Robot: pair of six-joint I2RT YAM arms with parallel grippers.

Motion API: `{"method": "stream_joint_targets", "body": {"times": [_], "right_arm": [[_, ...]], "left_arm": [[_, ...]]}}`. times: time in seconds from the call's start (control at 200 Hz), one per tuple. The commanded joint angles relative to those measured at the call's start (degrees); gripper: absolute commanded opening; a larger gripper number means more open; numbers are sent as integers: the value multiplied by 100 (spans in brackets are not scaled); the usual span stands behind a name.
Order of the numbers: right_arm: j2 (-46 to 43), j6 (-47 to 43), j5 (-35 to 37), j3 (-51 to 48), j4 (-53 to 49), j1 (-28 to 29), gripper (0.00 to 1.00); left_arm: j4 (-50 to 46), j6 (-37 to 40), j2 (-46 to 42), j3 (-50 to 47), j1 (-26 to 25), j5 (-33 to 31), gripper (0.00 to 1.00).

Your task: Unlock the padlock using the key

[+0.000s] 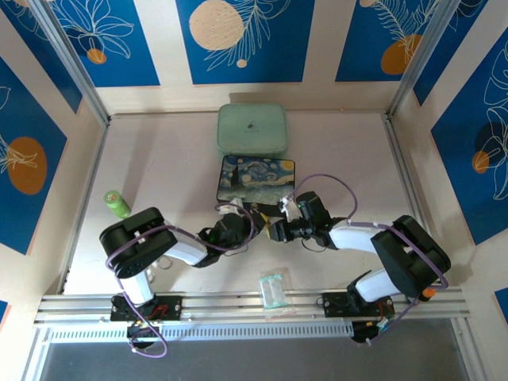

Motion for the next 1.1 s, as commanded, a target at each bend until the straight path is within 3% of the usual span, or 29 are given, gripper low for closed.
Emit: {"method": "stream_joint_targets", "body": {"times": [0.0, 1.096], "right_arm": [[-175, 346, 463, -44, 89, -280, 33], [-359, 567, 246, -163, 29, -588, 40]], "left_arm": [[35, 111, -38, -130, -46, 276, 0], [-42, 54, 10, -61, -46, 267, 0]]}}
